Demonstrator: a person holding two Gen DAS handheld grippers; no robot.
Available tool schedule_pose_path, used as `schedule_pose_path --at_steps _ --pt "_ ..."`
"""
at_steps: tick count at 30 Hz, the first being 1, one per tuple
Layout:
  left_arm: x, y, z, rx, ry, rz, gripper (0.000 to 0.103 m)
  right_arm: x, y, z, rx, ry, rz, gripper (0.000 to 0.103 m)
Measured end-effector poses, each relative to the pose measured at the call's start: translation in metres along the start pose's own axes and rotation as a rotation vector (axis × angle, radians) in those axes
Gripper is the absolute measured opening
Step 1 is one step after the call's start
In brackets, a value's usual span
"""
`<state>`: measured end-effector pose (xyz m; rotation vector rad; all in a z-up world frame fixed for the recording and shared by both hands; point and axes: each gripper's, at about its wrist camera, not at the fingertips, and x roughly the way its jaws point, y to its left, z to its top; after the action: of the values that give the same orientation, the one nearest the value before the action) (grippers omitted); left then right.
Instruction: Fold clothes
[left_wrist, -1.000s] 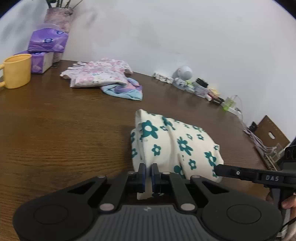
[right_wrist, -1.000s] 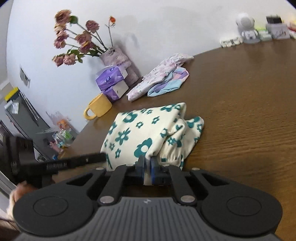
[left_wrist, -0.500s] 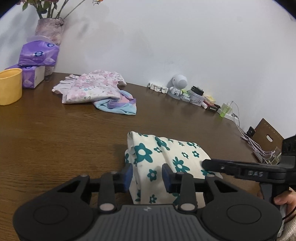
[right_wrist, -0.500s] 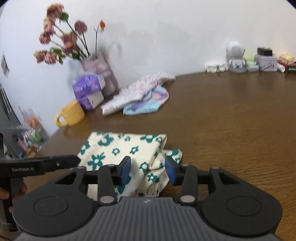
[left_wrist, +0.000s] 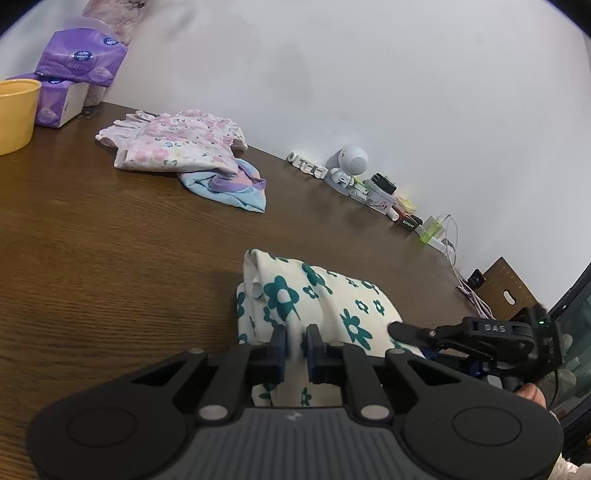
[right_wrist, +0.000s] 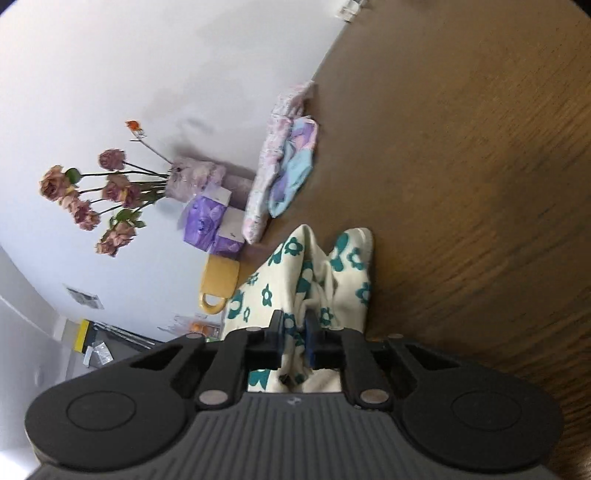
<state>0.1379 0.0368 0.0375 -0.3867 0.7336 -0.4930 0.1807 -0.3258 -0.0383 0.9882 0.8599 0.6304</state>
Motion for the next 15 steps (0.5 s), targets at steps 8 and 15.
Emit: schedule_pose_path --at_steps 8,15 --pt "-0.004 -0.013 0.000 0.073 -0.019 0.058 0.020 -0.012 0.093 -0.032 -0.563 -0.153 -0.324 0.026" --pt "-0.005 -0.021 -0.004 0.132 -0.043 0.103 0.005 0.006 0.113 -0.053 -0.731 -0.115 -0.467 0.002"
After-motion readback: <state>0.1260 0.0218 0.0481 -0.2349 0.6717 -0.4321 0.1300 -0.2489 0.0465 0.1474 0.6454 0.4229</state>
